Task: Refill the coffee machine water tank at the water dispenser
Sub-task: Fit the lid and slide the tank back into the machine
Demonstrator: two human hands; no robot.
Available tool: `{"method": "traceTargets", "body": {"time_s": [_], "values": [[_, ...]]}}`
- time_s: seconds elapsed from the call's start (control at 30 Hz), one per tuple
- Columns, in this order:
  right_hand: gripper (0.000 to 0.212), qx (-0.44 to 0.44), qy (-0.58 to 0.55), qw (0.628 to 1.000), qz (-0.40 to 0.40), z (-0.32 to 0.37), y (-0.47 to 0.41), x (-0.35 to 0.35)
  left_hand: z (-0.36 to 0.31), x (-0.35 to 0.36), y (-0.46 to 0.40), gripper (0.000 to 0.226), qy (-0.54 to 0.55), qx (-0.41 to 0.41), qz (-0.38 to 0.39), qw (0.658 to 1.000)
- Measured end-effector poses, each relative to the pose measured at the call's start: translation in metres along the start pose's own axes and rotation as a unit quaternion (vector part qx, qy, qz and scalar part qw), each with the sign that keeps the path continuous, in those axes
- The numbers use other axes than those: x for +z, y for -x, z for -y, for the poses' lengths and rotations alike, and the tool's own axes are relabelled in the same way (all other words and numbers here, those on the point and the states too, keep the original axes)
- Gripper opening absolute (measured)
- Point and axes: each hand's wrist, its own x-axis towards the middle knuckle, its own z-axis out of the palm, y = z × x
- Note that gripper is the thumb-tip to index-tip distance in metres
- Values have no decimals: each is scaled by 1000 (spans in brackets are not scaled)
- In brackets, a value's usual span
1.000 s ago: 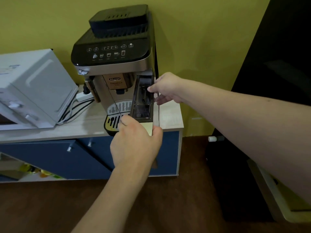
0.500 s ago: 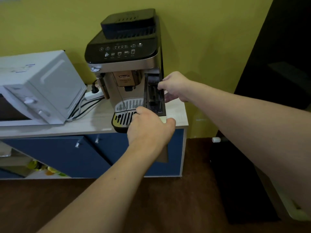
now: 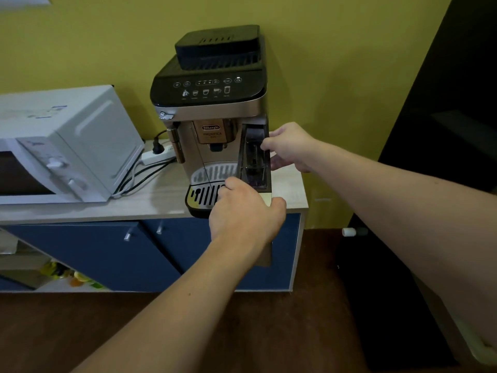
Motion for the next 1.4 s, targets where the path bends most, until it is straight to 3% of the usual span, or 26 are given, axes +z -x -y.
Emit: {"method": "traceTargets", "body": {"time_s": [0.33, 0.5, 0.7, 0.87, 1.0, 1.17, 1.3, 1.4], "values": [[34, -25, 31, 999, -18, 2, 2, 1, -3, 2, -5, 60, -3, 8, -15, 1000], [35, -34, -17, 999, 7, -6, 3, 3, 10, 0, -5, 61, 6, 9, -8, 1000], [44, -10, -24, 1000, 9, -14, 19, 4, 31, -9, -12, 75, 68, 36, 81, 994], [48, 40, -35, 997, 59, -27, 44, 7, 57, -22, -17, 80, 148, 129, 140, 970], [55, -9, 13, 999, 44, -33, 52, 15, 74, -14, -20, 68, 229, 162, 159, 947], [49, -65, -4, 998, 24, -51, 63, 14, 75, 2, -31, 64, 230, 182, 123, 948], [78, -99, 43, 991, 76, -58, 73, 4, 77, 3, -37, 50, 252, 180, 118, 943], [91, -103, 77, 986, 111, -52, 74, -3, 87, 4, -38, 52, 244, 205, 151, 936]]}}
